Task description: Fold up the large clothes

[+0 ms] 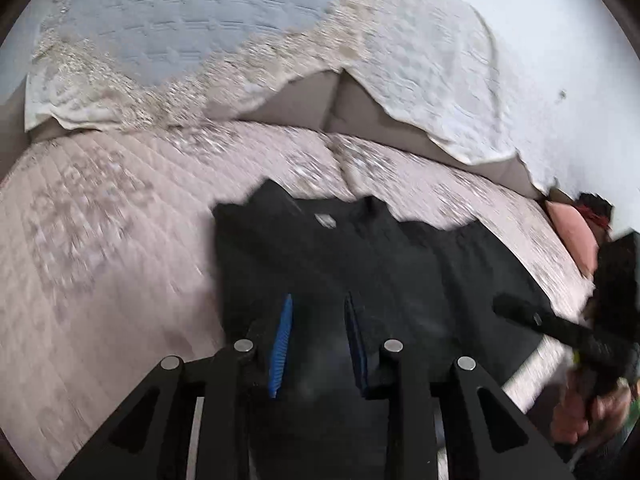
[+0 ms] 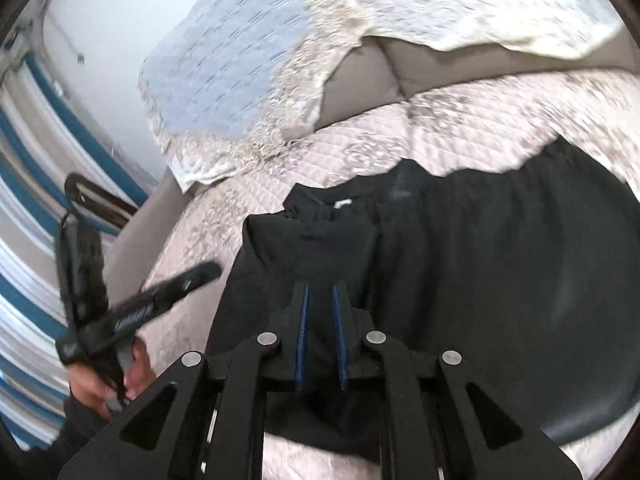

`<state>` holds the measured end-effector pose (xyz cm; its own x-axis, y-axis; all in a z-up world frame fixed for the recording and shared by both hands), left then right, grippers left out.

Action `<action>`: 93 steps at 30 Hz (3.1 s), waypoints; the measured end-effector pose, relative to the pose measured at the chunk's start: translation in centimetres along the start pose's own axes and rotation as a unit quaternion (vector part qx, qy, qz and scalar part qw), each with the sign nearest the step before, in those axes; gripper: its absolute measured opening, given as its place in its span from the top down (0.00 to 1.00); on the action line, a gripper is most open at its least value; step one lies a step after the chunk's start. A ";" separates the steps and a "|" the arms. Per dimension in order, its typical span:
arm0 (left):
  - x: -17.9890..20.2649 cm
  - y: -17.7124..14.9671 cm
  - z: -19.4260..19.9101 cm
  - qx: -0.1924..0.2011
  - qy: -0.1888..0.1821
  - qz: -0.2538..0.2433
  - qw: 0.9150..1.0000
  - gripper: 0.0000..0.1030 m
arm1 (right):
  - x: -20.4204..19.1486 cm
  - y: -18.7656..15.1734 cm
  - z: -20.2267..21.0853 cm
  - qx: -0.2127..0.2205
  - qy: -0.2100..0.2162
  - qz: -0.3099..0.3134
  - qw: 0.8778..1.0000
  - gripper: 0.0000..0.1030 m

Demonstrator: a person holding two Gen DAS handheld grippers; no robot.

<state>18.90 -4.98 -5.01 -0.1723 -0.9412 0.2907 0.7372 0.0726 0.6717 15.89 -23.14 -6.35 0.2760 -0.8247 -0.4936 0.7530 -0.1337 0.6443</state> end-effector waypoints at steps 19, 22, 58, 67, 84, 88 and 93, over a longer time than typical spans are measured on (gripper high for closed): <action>1.6 -0.3 -7.6 -0.049 0.031 -0.050 0.997 0.56 | 4.0 -4.3 -2.7 -0.053 -0.065 -0.009 0.996 0.88; 2.7 -1.7 -4.1 -0.031 0.021 -0.056 0.998 0.55 | 3.3 -4.1 -0.3 -0.028 -0.063 -0.003 0.998 0.88; 8.5 -9.0 -1.4 -0.040 0.026 -0.115 0.992 0.56 | 7.0 -7.9 6.1 0.007 -0.102 -0.038 0.994 0.56; 8.8 -8.0 0.0 -0.036 0.020 -0.112 0.993 0.58 | 7.9 -7.8 8.0 0.021 -0.110 -0.051 0.992 0.52; 9.0 -5.7 -4.7 -0.041 0.051 -0.126 0.990 0.58 | 11.3 -8.1 10.1 0.040 -0.119 -0.108 0.986 0.50; 9.0 -5.7 -4.6 -0.041 0.052 -0.131 0.989 0.58 | 11.5 -8.0 10.3 0.045 -0.121 -0.114 0.985 0.48; 9.1 -5.7 -4.5 -0.040 0.057 -0.133 0.989 0.58 | 12.0 -8.3 10.9 0.049 -0.124 -0.128 0.983 0.41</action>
<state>16.07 -15.49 -9.29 -0.2963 -0.9547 0.0289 0.7259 -0.2054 0.6564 6.47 -37.93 -11.23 -0.0790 -0.8641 -0.4972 0.7140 -0.3971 0.5767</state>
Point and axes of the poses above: each gripper's, at about its wrist camera, not at the fingertips, and z roughly against the way its jaws point, x to its right, y to its top, the point moved 6 cm from there along -z, roughly the way its jaws point, and after that the axes turned 1 degree about x, right-handed, at the moved point
